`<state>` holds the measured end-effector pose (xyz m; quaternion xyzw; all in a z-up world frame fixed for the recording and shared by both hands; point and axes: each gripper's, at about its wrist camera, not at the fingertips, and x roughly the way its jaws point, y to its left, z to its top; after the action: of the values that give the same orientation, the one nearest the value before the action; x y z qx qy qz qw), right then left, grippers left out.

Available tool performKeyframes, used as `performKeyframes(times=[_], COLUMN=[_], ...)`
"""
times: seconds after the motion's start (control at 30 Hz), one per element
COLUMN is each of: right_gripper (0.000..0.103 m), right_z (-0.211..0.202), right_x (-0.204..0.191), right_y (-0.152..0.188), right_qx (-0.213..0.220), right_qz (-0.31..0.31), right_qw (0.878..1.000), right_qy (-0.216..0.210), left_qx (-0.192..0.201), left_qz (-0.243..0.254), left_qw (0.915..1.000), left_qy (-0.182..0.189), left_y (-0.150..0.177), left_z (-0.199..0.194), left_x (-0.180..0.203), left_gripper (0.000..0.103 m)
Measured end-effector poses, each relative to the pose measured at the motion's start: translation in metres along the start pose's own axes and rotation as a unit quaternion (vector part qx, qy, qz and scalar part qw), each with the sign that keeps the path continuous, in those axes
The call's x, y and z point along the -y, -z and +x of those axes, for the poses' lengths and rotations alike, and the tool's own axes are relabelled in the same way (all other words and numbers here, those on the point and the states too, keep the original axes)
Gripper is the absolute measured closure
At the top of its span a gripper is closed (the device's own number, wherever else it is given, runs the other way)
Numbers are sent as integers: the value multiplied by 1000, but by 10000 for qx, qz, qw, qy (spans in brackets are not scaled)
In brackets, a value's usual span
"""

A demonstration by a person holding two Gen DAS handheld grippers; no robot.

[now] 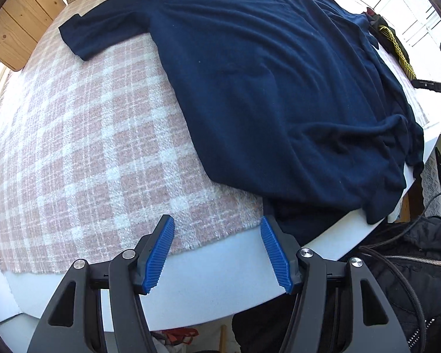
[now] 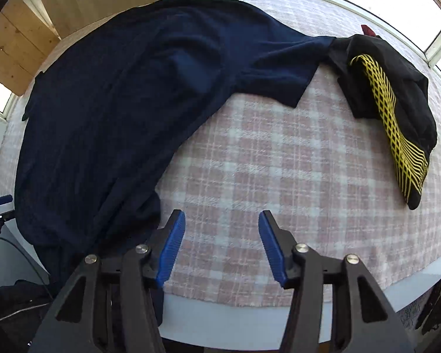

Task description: Fold clothes

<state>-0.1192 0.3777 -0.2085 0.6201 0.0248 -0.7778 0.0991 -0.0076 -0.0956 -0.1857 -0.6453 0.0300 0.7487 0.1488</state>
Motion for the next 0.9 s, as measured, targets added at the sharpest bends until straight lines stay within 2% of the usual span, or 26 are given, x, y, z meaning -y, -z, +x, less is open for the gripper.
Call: performKeyframes(times=[0.03,0.13,0.27,0.33,0.4,0.47,0.57,0.6,0.67,0.7,0.77,0.8,0.83,0.9], right_gripper=[51,51,51,51,51,51,51,51,51,51,51,51,51,51], right_z=[0,1,-4,-5,-5,-6,-6,-6,-7,-7,-7,-7,-6,-7], right_x=[-10,-36,-49,-50,-53,-56,-61,-63,-67,-68,-72,-73,-76,-85], right_y=[16,62,96,107,110,113,118,119,122,124,127,128,129,131], right_qx=[-40,-157,-161,-161,-130,-97,-48,-31,2,18,52,68,74,86], right_qz=[-18,-68,25,102,-7,-125,-302,-361,-479,-538,-655,-714,-767,-847], right_qw=[10000,9998,9998,9998,9999,9999,9995,9993,9988,9985,9978,9973,9969,9962], right_qy=[6,57,144,101,65,30,-22,-39,-74,-91,-126,-143,-127,-171], left_qx=[13,-1,23,71,99,189,263,278,304,325,421,441,473,549], left_qz=[70,294,451,443,480,458,245,224,266,293,214,129,25,-188], left_qw=[9999,9990,9968,9961,9963,9967,9960,9958,9956,9954,9956,9952,9945,9926], left_qy=[76,338,654,762,701,638,823,847,841,856,815,869,937,1064], left_y=[4,12,21,28,32,31,11,8,6,5,6,0,-2,1], left_z=[-1,-4,-12,-15,-13,-4,12,14,14,14,17,15,13,16], left_x=[3,14,25,30,34,3,23,19,24,27,35,30,25,26], left_gripper=[38,38,38,38,38,38,38,41,54,68,81,93,96,96])
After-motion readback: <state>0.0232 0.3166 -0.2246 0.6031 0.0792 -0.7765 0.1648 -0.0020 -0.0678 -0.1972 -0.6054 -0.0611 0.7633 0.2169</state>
